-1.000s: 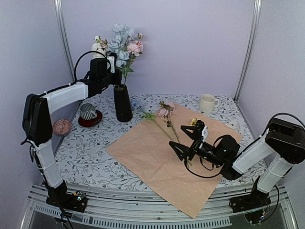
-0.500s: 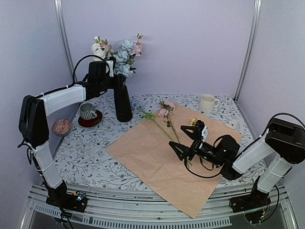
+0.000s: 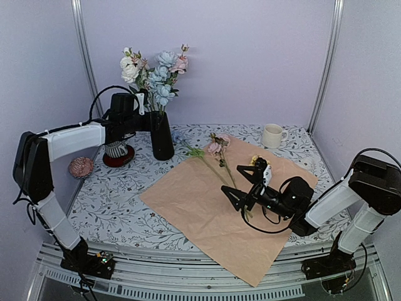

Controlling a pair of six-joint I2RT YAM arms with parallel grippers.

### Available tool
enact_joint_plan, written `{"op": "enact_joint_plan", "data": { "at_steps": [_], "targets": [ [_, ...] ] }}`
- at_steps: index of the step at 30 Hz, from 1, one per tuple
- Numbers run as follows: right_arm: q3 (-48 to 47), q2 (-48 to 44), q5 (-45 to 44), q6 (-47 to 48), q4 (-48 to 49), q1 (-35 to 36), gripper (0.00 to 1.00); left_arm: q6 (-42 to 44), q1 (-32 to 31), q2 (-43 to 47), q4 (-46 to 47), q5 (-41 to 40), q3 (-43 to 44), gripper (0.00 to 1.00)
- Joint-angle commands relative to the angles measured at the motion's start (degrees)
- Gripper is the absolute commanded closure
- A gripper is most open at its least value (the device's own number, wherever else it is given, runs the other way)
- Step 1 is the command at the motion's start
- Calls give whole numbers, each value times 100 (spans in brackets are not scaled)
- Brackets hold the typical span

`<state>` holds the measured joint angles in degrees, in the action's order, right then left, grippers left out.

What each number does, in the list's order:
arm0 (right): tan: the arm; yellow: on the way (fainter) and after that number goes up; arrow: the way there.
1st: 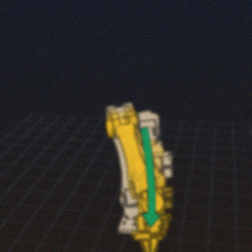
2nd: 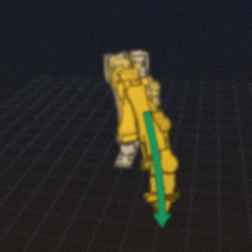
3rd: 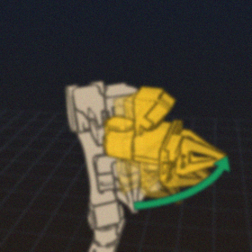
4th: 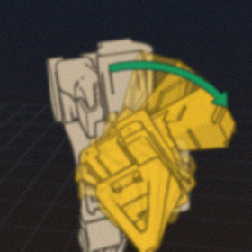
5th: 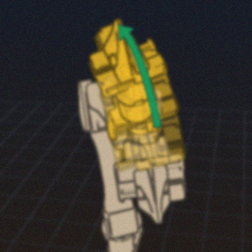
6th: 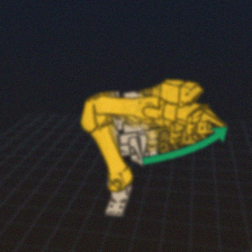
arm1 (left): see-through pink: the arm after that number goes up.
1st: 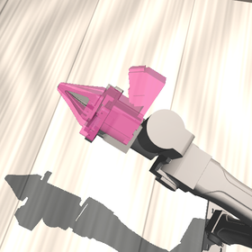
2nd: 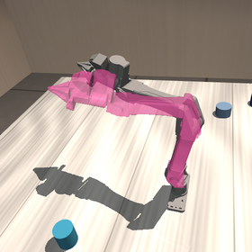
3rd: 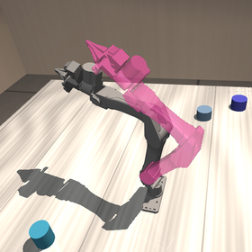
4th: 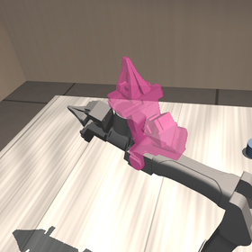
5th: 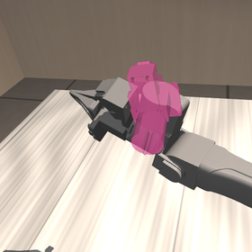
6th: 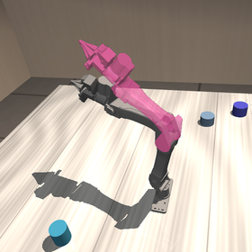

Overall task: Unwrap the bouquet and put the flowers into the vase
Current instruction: Place the fake flower in the vase, then pick up the fake flower from the flattened wrapping paper.

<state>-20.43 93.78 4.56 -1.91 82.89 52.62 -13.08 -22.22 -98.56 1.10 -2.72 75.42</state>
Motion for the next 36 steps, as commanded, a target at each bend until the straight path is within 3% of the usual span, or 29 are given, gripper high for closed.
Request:
{"op": "enact_joint_plan", "data": {
  "at_steps": [1,7,15,20,24,29,33,36],
  "targets": [
    [-232,-4,-372,-117,-493,30,1,-231,-14,584,29,208,-361,28],
    [-384,-185,-1086,-623,-1094,30,1,-365,-94,1158,-408,372,-789,2],
    [-1751,-585,-2094,-1665,-4445,29,1,-508,-340,1783,212,880,-1870,2],
    [-2437,-831,-2394,-1643,-6434,34,1,-211,-664,1763,499,776,-2333,2],
    [-2283,-1242,-2378,-1713,-6814,37,1,-99,-871,1965,1061,229,-2751,2],
    [-2614,-1204,-2492,-2233,-7895,-47,1,-451,-965,2414,2537,-470,-3729,2],
    [-2959,-1005,-2434,-2574,-8591,-84,1,-517,-1040,2805,3382,-537,-4407,2],
    [-3107,-917,-2284,-2691,-8840,-110,1,-429,-1047,2961,3527,-102,-4560,2]
  ]
}}
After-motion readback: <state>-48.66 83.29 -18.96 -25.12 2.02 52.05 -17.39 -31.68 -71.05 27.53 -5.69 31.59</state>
